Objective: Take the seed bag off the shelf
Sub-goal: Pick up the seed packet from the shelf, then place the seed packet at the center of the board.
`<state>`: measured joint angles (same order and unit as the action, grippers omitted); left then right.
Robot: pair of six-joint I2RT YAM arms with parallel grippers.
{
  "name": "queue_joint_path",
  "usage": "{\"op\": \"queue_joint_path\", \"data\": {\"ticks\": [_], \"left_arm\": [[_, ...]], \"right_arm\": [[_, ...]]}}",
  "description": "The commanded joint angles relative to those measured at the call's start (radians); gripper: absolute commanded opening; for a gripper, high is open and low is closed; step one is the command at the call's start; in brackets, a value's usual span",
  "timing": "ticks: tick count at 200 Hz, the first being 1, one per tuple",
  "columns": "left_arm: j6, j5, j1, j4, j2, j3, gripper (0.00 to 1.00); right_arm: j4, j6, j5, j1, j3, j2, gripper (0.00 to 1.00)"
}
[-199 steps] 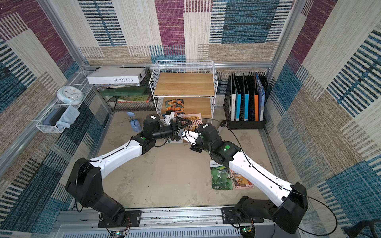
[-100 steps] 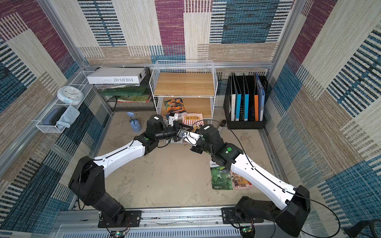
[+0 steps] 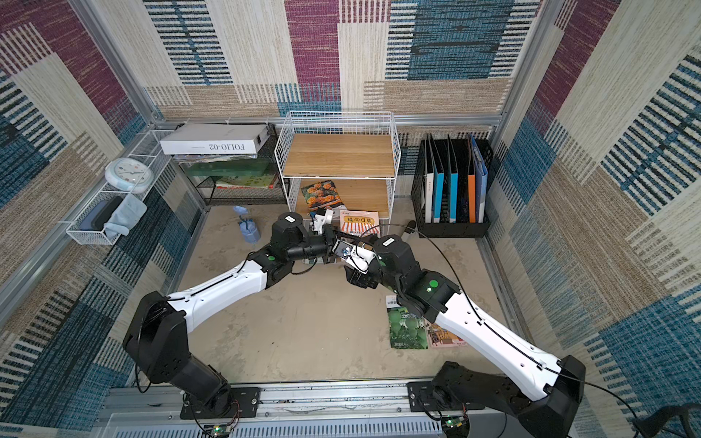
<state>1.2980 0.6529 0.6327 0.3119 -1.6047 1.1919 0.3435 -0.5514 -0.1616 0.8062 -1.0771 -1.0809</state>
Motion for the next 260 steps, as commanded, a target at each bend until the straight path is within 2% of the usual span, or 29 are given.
{"op": "queue_joint_path", "data": {"ticks": [1,45,78,82,136,168,215,231,260], "left_arm": [[-0.042,-0.002,0.009,-0.02,0.025,-0.016,0.0],[-0.084,-0.036,0.031,-0.034,0.094,-0.116,0.0],[-0.124,-0.064,0.075,-0.041,0.162,-0.231,0.0],[-0.131,-0.102,0.083,-0.042,0.17,-0.245,0.0],[-0.154,-0.283,0.221,0.01,0.214,-0.418,0.0],[-0.065,-0.378,0.302,0.249,0.13,-0.558,0.0],[0.018,-0.482,0.376,0.559,-0.089,-0.628,0.0],[0.023,-0.509,0.385,0.601,-0.133,-0.632,0.0],[0.003,-0.51,0.389,0.568,-0.164,-0.604,0.0]], "right_arm": [[0.042,0.058,-0.034,0.011,0.006,0.04,0.99],[0.183,0.169,-0.052,0.033,-0.03,0.122,1.0],[0.313,0.273,-0.019,0.053,-0.105,0.115,1.0],[0.318,0.281,-0.013,0.056,-0.108,0.115,0.99],[0.28,0.464,-0.043,0.062,-0.14,0.09,1.0],[0.251,0.58,-0.073,0.063,-0.136,0.068,0.99],[0.236,0.663,-0.068,0.076,-0.117,0.047,0.98],[0.221,0.681,-0.069,0.083,-0.092,0.062,0.98],[0.194,0.711,-0.062,0.088,-0.043,0.101,0.98]]}}
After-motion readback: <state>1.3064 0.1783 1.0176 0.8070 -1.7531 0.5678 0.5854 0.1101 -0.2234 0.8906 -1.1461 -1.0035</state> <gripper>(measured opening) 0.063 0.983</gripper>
